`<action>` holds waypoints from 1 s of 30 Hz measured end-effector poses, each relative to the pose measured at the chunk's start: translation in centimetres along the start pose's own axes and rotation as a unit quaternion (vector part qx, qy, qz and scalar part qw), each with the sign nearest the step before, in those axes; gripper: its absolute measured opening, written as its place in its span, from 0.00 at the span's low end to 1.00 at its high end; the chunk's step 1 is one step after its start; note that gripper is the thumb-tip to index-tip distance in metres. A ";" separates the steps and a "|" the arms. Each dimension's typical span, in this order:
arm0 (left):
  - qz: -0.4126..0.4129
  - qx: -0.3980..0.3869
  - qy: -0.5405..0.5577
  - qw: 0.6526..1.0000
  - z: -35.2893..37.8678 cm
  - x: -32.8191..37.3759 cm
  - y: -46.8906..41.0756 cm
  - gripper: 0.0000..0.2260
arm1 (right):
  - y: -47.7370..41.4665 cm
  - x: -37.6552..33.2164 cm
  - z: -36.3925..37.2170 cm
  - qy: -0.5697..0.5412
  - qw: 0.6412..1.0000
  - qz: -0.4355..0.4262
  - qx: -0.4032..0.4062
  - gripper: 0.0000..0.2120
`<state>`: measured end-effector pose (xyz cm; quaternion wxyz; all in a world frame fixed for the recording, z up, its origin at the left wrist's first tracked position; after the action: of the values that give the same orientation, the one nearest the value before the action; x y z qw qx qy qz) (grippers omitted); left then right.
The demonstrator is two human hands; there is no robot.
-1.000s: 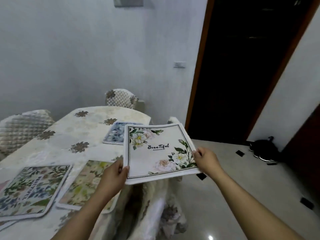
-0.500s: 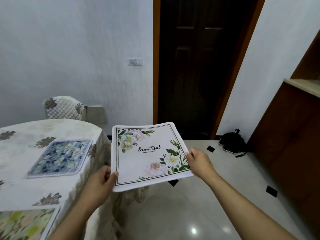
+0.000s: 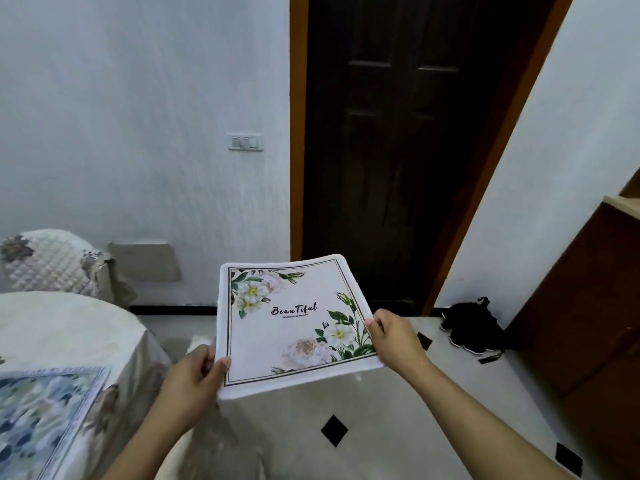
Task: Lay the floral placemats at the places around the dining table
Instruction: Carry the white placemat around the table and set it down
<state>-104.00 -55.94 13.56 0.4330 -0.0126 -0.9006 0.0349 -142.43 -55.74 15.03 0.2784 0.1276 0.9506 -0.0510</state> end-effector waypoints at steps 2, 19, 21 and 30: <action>-0.013 0.014 -0.008 1.000 0.8 -0.2 -4.0 0.14 | -5.5 -0.3 1.4 -0.011 1.000 -0.017 -0.014 0.15; -0.247 0.278 -0.028 0.928 -5.9 -5.4 -25.6 0.14 | -44.7 -27.4 19.1 -0.029 0.925 -0.320 -0.205 0.16; -0.252 0.296 -0.029 0.921 -7.0 -7.4 -28.4 0.14 | -47.4 -30.7 21.5 -0.029 0.916 -0.344 -0.207 0.15; -0.276 0.336 0.006 0.901 -13.0 -15.3 -42.5 0.15 | -60.0 -44.2 31.3 0.021 0.893 -0.391 -0.223 0.14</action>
<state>-83.96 -98.42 12.89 0.4088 0.3823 -0.8004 0.2148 -106.56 -128.18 14.27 0.2370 -0.3187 0.9158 0.0603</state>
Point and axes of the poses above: each hand's wrist, its own y-axis away from the middle knuckle, its own z-axis out of the palm, x = y × z, the point moved 8 cm from there along -y, towards the middle knuckle, and after that the axes turned 4 degrees about y, right-handed, at the moved point
